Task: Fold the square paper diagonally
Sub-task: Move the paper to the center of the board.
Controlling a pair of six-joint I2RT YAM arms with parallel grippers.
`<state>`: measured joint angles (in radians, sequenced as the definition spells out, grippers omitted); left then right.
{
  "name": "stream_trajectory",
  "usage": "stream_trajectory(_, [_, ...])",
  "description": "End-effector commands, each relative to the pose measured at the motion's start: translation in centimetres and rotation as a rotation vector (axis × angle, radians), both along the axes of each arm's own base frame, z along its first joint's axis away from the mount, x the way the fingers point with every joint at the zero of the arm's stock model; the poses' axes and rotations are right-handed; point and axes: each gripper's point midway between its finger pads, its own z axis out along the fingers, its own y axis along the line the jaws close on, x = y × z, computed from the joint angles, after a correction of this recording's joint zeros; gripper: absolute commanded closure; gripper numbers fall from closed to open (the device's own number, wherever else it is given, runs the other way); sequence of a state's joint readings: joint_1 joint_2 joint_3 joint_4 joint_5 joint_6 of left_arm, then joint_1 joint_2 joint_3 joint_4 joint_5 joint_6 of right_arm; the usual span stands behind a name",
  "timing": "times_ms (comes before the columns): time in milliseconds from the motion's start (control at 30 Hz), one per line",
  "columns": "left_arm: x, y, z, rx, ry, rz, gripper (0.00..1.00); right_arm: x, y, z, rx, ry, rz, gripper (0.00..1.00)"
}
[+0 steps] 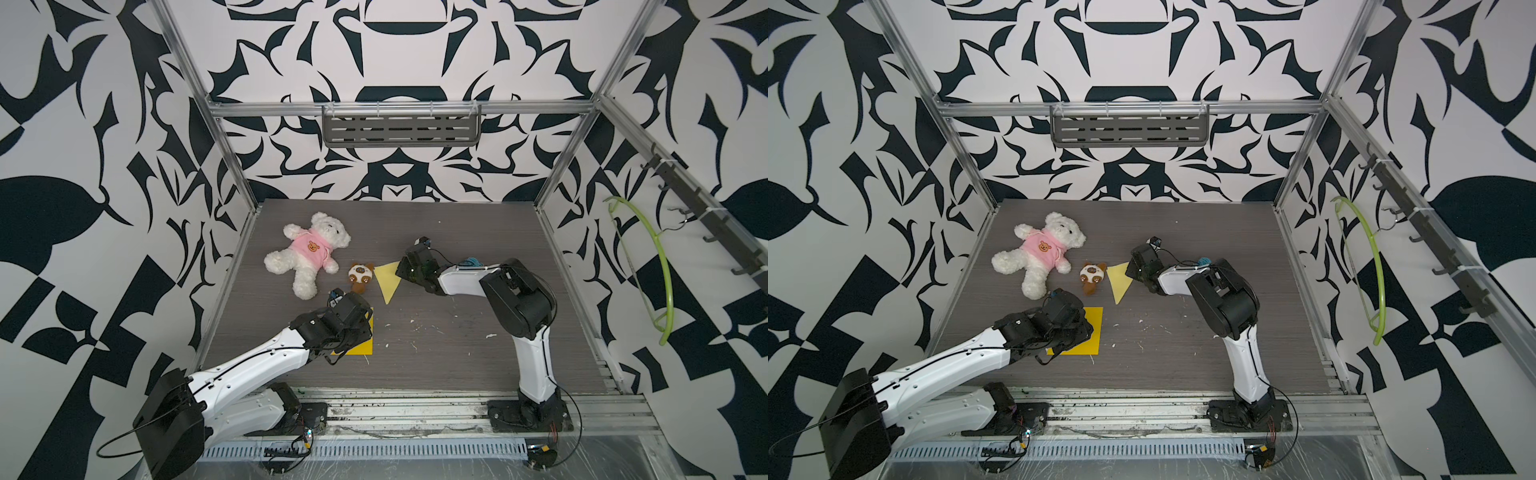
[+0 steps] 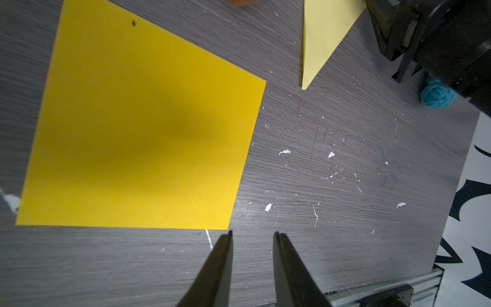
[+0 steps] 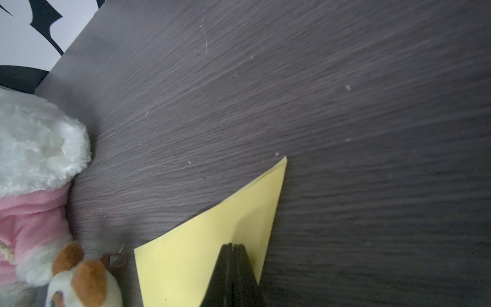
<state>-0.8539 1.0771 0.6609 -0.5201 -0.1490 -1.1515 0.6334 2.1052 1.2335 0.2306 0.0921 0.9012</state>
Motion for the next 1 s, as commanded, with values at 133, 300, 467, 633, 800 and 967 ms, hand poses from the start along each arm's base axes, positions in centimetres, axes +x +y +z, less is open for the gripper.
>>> stream_trajectory(133, [-0.7, 2.2, -0.9, 0.075, 0.015, 0.017, 0.65, 0.1, 0.6, 1.2, -0.021, 0.004, -0.005, 0.93])
stream_trajectory(300, [-0.7, 2.5, -1.0, 0.099, 0.013, 0.009, 0.62, 0.0, 0.9, 5.6, -0.007, -0.066, 0.044, 0.88])
stream_trajectory(467, [-0.2, 2.8, -1.8, 0.141, 0.044, -0.017, 0.6, -1.4, 1.4, 11.3, 0.037, -0.144, 0.141, 0.77])
stream_trajectory(633, [1.1, 3.5, -2.1, 0.163, 0.061, -0.019, 0.59, -4.9, -0.5, 13.0, 0.018, -0.141, 0.196, 0.73])
stream_trajectory(800, [1.9, 4.8, -2.8, 0.171, 0.088, 0.002, 0.59, -9.4, -3.4, 13.2, -0.03, -0.123, 0.228, 0.73])
stream_trajectory(967, [1.8, 6.2, -4.0, 0.233, 0.126, 0.018, 0.63, -13.5, -6.1, 12.8, -0.038, -0.108, 0.235, 0.71])
